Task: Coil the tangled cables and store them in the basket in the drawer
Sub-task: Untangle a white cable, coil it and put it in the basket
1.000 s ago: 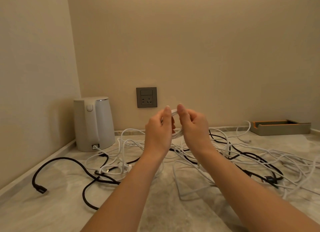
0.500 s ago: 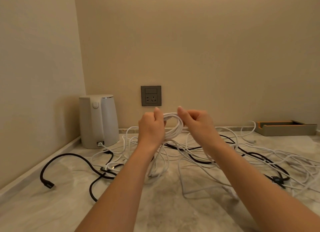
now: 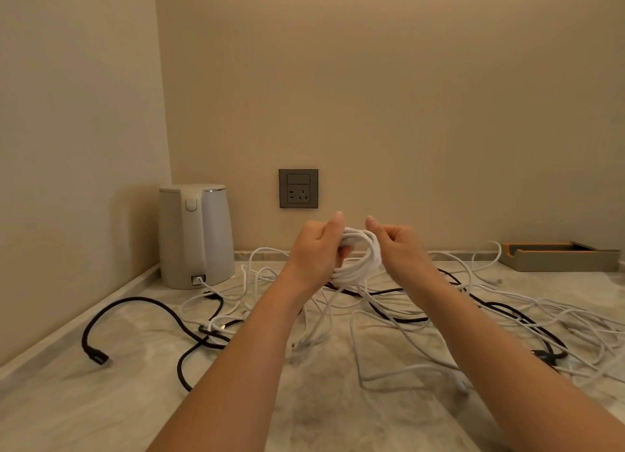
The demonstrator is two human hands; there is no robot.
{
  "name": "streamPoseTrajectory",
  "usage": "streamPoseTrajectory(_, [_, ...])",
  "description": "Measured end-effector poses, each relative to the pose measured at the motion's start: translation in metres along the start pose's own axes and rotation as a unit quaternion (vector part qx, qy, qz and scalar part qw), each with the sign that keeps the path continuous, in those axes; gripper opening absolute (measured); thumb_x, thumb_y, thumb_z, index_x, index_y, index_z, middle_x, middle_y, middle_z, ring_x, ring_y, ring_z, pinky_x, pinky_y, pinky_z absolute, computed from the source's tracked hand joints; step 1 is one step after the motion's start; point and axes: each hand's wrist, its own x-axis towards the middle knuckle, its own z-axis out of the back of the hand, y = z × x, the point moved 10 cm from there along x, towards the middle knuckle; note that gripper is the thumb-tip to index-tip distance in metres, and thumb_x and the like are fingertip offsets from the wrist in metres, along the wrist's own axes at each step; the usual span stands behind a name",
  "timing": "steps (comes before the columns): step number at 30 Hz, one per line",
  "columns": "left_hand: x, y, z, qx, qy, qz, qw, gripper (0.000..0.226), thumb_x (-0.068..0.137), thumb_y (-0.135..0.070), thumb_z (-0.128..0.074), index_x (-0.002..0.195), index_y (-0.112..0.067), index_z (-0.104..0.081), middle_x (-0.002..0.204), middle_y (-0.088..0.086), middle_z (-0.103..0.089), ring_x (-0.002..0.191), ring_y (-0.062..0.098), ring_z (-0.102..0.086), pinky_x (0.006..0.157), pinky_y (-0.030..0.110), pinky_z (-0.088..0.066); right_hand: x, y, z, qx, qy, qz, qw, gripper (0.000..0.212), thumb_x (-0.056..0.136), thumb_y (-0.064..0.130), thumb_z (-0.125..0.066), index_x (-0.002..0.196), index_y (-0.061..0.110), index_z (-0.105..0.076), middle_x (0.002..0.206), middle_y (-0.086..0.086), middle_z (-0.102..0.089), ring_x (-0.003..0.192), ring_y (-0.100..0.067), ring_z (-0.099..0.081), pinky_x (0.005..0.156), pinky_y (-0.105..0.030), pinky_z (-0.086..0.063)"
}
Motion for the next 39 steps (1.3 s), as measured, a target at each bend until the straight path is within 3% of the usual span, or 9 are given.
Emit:
streamPoseTrajectory(3, [0.002,0.010,0.034,0.033,-0.103,0.027,0.994,0.055,0.102,-0.025,-0.035,0.050,-0.015,-0.048,0.044,-0.005,-0.043,0.040,0.008,-0.037,0.048,0.024,-0.032,-0.010,0.007,-0.029,-0.079,0.094,-0.003,0.992,0.048,0.101,0.029,-0.038,0.057,0.011,-0.049,0.050,0.002,-0.038,0.045,-0.010,-0.029,0.047,-0.024,-0.027])
streamPoseTrajectory(9, [-0.009,0.012,0.077,0.038,-0.272,0.055,0.960,0.050,0.102,-0.021,-0.034,0.054,-0.014,-0.048,0.051,0.000,-0.044,0.047,0.011,-0.039,0.046,0.023,-0.032,-0.037,0.034,-0.077,-0.286,0.210,0.079,0.932,0.027,0.101,0.026,-0.033,0.078,0.019,-0.045,0.075,0.002,-0.053,0.074,-0.021,-0.050,0.069,-0.035,-0.043])
streamPoseTrajectory(14, [-0.016,0.027,0.098,0.038,-0.326,0.091,0.940,0.047,0.101,-0.020,-0.032,0.059,-0.011,-0.051,0.055,0.003,-0.047,0.050,0.015,-0.043,0.047,0.025,-0.034,-0.066,0.072,-0.093,-0.442,0.193,0.255,0.838,0.025,0.103,0.031,-0.031,0.081,0.022,-0.038,0.070,-0.001,-0.049,0.068,-0.027,-0.046,0.056,-0.033,-0.036])
streamPoseTrajectory(18, [-0.012,0.011,0.092,0.193,-0.295,0.027,0.935,0.053,0.103,-0.024,-0.030,0.058,-0.009,-0.053,0.052,0.003,-0.048,0.049,0.017,-0.045,0.048,0.027,-0.032,-0.062,0.091,-0.082,-0.451,0.110,0.342,0.817,0.032,0.099,0.032,-0.043,0.069,0.023,-0.036,0.058,0.000,-0.052,0.049,-0.023,-0.037,0.042,-0.026,-0.021])
streamPoseTrajectory(21, [-0.004,0.000,0.062,0.271,-0.198,-0.025,0.942,0.055,0.104,-0.027,-0.029,0.054,-0.013,-0.048,0.050,0.001,-0.044,0.047,0.014,-0.041,0.045,0.025,-0.027,-0.053,0.095,-0.057,-0.388,0.043,0.352,0.850,0.037,0.091,0.045,-0.048,0.060,0.030,-0.033,0.047,0.013,-0.032,0.037,-0.014,-0.033,0.036,-0.023,-0.029])
streamPoseTrajectory(26, [0.008,0.007,0.024,0.183,-0.016,-0.063,0.981,0.058,0.103,-0.023,-0.034,0.046,-0.016,-0.039,0.042,-0.007,-0.034,0.038,0.005,-0.030,0.048,0.030,-0.026,-0.028,0.074,-0.029,-0.320,0.058,0.250,0.912,0.046,0.075,0.068,-0.043,0.059,0.024,-0.050,0.051,0.009,-0.048,0.051,-0.011,-0.045,0.055,-0.031,-0.042])
streamPoseTrajectory(31, [0.003,0.012,0.000,0.126,0.066,-0.039,0.989,0.056,0.103,-0.019,-0.034,0.048,-0.015,-0.043,0.040,-0.011,-0.035,0.037,0.003,-0.029,0.047,0.027,-0.025,-0.014,0.056,-0.015,-0.249,0.090,0.176,0.948,0.047,0.065,0.065,-0.062,0.055,0.022,-0.044,0.051,0.008,-0.044,0.050,-0.011,-0.035,0.053,-0.029,-0.030])
streamPoseTrajectory(35, [-0.002,0.010,-0.017,0.041,0.095,0.004,0.995,0.054,0.103,-0.022,-0.032,0.054,-0.015,-0.052,0.040,-0.010,-0.044,0.036,0.002,-0.036,0.043,0.019,-0.031,-0.007,0.034,-0.003,-0.051,0.133,0.100,0.985,0.047,0.076,0.052,-0.064,0.057,0.012,-0.047,0.053,0.002,-0.035,0.051,-0.010,-0.030,0.051,-0.026,-0.026])
streamPoseTrajectory(39, [-0.006,0.008,-0.023,-0.081,0.100,0.047,0.991,0.059,0.096,-0.047,-0.034,0.049,-0.017,-0.057,0.042,-0.005,-0.046,0.036,0.007,-0.040,0.041,0.017,-0.035,-0.005,0.018,-0.013,0.087,0.141,0.034,0.986,0.064,0.082,0.057,-0.056,0.081,-0.007,-0.057,0.071,-0.013,-0.050,0.062,-0.023,-0.041,0.057,-0.032,-0.033])
